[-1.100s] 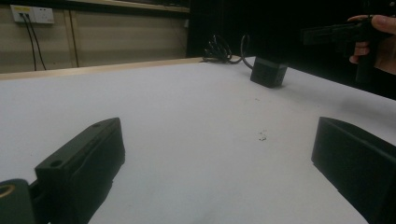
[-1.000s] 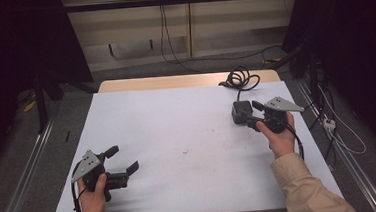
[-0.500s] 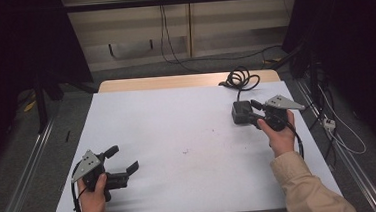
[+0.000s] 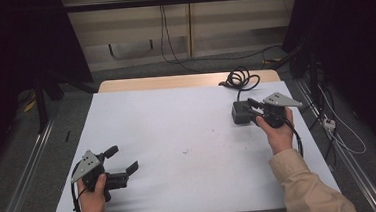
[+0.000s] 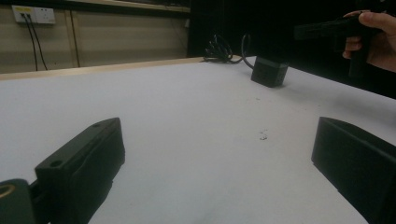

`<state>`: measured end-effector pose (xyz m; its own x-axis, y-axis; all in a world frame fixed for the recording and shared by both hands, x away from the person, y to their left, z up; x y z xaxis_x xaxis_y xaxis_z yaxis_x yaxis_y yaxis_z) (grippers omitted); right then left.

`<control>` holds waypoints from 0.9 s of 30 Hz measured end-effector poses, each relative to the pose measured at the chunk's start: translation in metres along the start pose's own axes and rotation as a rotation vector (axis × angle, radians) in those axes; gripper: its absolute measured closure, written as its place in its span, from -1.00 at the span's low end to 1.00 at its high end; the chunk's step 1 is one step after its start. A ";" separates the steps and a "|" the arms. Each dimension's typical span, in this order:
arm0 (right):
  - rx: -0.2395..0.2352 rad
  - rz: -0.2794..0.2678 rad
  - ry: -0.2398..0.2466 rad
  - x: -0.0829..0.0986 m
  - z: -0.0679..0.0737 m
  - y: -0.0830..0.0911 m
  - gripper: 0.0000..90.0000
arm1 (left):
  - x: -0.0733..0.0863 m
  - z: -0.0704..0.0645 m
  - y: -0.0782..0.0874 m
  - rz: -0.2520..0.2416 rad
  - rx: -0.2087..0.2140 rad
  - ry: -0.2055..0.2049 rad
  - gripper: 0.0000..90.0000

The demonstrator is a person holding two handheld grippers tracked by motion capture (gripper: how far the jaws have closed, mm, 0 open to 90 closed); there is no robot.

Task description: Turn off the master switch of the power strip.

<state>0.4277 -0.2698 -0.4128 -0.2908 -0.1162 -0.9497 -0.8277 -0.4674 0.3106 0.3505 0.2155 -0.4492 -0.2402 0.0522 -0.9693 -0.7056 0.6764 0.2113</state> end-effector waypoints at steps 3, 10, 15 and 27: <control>-0.002 0.001 0.006 -0.001 0.000 -0.001 0.50 | 0.000 0.000 0.000 0.000 -0.001 0.001 -0.95; -0.005 0.002 0.003 -0.003 -0.002 -0.004 0.58 | 0.000 0.000 0.000 0.000 0.000 0.000 -0.95; -0.011 0.006 -0.004 -0.003 -0.002 -0.006 0.65 | 0.000 0.000 0.000 0.001 0.000 -0.001 -0.95; 0.006 0.021 -0.005 0.001 -0.009 -0.010 0.80 | 0.000 0.000 0.000 0.001 0.000 0.000 -0.95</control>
<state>0.4402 -0.2730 -0.4172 -0.3111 -0.1215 -0.9426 -0.8242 -0.4594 0.3312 0.3505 0.2152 -0.4495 -0.2406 0.0528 -0.9692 -0.7056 0.6762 0.2119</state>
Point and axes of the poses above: each handheld gripper's, and its own axes: y roughly backward along the jaws, x roughly out of its underside, z roughly to its left, the point moved 3 cm from there along -y, roughly forward along the jaws, and after that the axes turned 5 degrees about -x, right-handed, at the moved point
